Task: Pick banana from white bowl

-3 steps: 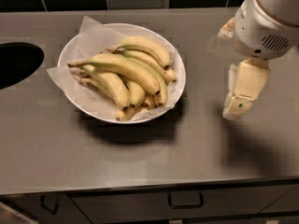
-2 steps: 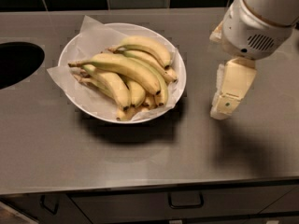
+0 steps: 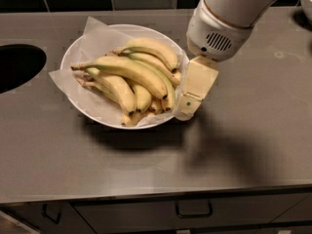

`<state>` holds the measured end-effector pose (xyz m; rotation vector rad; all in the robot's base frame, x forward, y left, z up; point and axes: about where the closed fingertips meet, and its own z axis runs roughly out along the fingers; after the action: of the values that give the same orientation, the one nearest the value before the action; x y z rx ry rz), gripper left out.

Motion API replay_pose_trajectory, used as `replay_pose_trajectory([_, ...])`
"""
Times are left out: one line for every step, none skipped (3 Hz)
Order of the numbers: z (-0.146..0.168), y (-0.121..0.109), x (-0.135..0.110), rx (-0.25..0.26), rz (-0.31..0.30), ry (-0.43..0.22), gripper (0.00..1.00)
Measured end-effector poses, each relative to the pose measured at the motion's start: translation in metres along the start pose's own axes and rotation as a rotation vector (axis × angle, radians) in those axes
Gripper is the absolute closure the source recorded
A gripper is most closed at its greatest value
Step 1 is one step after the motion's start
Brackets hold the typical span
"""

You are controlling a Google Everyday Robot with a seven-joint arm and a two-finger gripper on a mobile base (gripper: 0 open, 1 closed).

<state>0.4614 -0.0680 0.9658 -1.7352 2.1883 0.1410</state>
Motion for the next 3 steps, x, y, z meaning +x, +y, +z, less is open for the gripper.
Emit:
replay_pose_trajectory([0.000, 0.001, -0.004, -0.002, -0.002, -0.007, 0.00])
replay_pose_trajectory([0.002, 0.002, -0.015, -0.008, 0.007, -0.024, 0.13])
replay_pose_trajectory([0.009, 0.003, -0.026, -0.018, 0.015, -0.041, 0.18])
